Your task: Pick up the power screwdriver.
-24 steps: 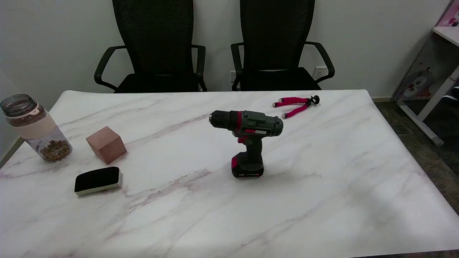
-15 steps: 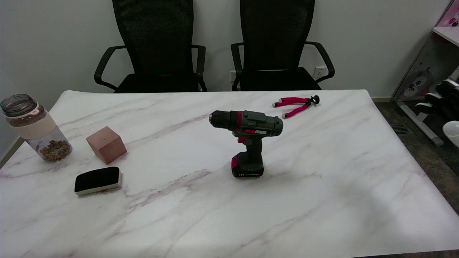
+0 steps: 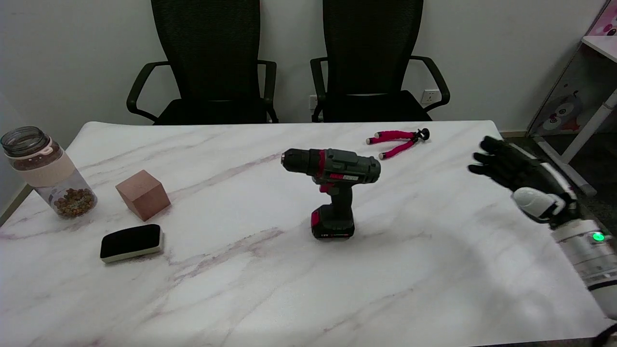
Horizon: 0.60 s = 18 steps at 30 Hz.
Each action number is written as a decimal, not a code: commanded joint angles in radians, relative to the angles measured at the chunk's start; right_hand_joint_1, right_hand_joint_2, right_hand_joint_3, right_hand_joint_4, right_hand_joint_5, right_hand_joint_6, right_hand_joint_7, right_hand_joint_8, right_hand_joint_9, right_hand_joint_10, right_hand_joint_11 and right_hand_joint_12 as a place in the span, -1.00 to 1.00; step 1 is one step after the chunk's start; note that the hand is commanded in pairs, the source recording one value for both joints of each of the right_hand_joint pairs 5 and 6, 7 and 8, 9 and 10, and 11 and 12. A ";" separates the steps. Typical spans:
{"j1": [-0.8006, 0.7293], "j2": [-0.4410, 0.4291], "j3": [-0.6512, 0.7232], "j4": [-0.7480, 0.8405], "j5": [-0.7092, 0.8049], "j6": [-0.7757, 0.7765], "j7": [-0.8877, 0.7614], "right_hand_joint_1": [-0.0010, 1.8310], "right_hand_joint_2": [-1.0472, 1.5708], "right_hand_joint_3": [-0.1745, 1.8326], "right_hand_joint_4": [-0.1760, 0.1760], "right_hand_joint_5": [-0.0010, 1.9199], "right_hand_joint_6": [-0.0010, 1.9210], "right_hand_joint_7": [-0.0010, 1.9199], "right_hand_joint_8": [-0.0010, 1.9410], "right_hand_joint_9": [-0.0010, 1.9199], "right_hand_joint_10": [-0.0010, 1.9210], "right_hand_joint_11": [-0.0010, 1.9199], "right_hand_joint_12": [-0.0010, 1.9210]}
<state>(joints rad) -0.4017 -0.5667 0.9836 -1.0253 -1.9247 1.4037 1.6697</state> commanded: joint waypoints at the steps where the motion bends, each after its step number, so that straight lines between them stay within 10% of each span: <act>1: 0.360 -0.156 -0.166 -0.004 -0.264 -0.334 -0.004 0.01 -0.37 -0.11 -0.29 -0.69 -0.69 -0.69 -0.69 -0.61 -0.61 -0.52 -0.52; 18: 0.620 -0.330 -0.378 0.113 -0.284 -0.370 0.005 0.03 -0.43 -0.12 0.02 -0.72 -0.72 -0.72 -0.72 -0.62 -0.62 -0.54 -0.54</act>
<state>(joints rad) -0.0264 -0.7471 0.7740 -0.9970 -2.1372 1.1315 1.6697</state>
